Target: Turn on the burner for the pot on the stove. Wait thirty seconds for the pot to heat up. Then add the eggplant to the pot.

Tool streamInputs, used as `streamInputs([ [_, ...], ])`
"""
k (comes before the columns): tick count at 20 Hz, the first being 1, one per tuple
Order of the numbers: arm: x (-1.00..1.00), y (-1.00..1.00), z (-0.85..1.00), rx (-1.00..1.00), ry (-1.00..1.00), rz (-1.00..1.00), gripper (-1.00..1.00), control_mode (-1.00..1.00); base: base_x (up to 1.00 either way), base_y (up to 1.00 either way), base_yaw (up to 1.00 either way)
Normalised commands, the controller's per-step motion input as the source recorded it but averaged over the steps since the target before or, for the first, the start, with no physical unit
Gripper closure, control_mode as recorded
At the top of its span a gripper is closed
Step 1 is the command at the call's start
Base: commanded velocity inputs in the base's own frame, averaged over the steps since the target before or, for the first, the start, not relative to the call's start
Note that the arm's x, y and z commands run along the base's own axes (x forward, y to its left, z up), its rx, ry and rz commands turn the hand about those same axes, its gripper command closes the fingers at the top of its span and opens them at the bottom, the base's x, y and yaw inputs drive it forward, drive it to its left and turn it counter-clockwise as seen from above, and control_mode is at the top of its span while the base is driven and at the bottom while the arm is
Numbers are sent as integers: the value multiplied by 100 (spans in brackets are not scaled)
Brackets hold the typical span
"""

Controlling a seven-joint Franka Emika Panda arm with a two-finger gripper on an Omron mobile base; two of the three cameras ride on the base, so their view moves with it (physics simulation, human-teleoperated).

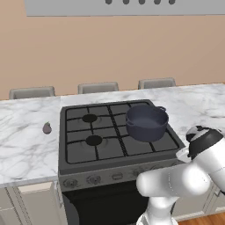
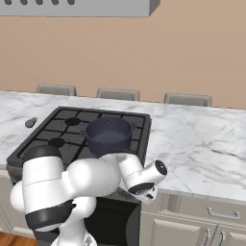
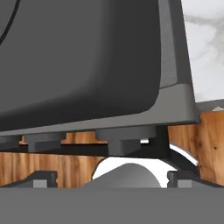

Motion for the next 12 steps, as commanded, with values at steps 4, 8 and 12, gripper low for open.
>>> streamInputs([
  [4,9,0,0,0,-2,-3,-100,-100,0,0,0],
  [8,12,0,0,0,0,-4,-100,-100,0,0,0],
  [12,12,0,0,0,-1,-5,-100,-100,0,0,0],
])
